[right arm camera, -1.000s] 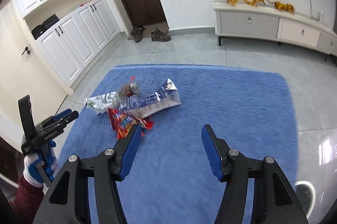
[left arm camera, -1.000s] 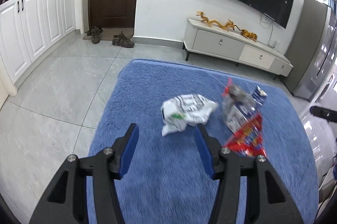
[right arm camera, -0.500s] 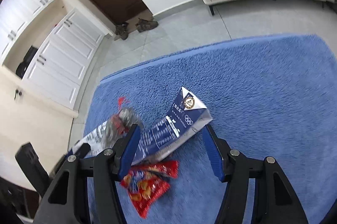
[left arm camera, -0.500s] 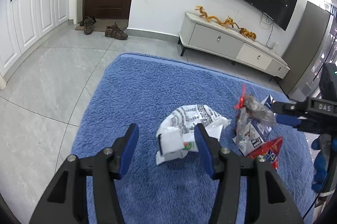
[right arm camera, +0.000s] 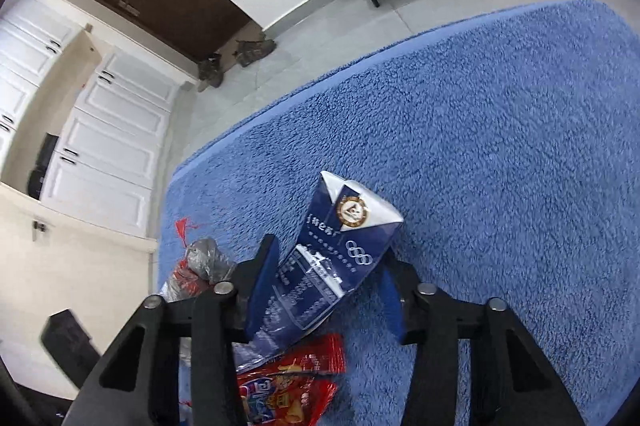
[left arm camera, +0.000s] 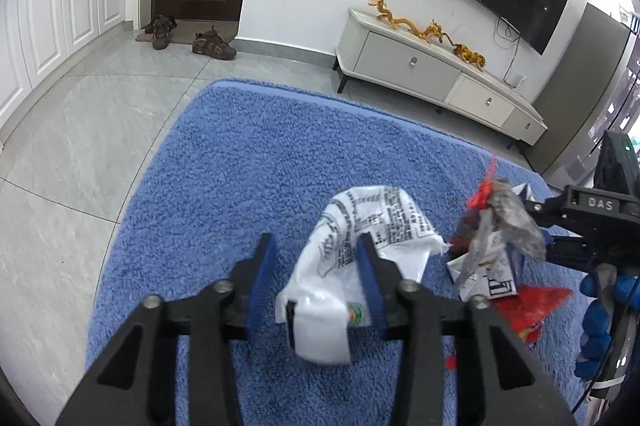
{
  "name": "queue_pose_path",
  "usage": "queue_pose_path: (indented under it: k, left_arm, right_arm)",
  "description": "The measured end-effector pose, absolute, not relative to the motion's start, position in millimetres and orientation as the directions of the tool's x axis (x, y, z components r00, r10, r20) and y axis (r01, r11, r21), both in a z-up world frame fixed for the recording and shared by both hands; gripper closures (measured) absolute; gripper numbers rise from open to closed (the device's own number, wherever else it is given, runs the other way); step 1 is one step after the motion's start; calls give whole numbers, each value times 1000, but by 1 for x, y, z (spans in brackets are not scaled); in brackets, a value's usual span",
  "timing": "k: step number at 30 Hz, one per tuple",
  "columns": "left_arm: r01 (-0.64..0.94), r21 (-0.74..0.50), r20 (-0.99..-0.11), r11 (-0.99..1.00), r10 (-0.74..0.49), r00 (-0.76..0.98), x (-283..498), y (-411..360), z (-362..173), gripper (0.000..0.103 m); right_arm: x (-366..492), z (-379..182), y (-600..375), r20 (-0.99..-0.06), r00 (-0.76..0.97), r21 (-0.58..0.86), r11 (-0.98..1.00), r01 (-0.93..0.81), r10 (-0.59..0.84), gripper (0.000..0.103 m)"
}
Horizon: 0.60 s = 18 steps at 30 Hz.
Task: Collect trash
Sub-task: 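Grasp the white printed wrapper with the left tool while the right tool grasps the milk carton, then carry wrapper and milk carton to the bin and open both tools over it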
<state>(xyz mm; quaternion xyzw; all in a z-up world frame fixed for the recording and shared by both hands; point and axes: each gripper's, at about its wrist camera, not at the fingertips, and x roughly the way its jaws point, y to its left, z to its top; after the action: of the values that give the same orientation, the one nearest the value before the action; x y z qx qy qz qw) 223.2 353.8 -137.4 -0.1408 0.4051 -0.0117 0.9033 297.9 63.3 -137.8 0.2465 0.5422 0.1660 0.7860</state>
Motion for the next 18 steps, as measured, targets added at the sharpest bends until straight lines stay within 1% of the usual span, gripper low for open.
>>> queue_pose_path:
  k: [4,6,9,10,18]
  left_arm:
    - [-80,-276,-717,958,-149,681,218,350,-136,83]
    - [-76,-271,-710,960,-146,689,214,347,-134,84]
    - [-75,-259,-704,963,-135,697,207,344,-131,85]
    - [-77,-257,-702,963,-132,700,204,344,-131,85]
    - [-107,-265,-679,958,-107,726,171,345,-120,88]
  right_arm:
    - [289,-138,51,-740,351,609,793,-10,573,66]
    - [286,-139,43,-726,351,628,778,-12,591,67]
    - [277,-137,26,-701,355,652,757,-31,618,74]
    - [275,-136,21,-695,358,657,753,-35,623,93]
    - [260,-116,-30,-651,405,670,737,-93,642,98]
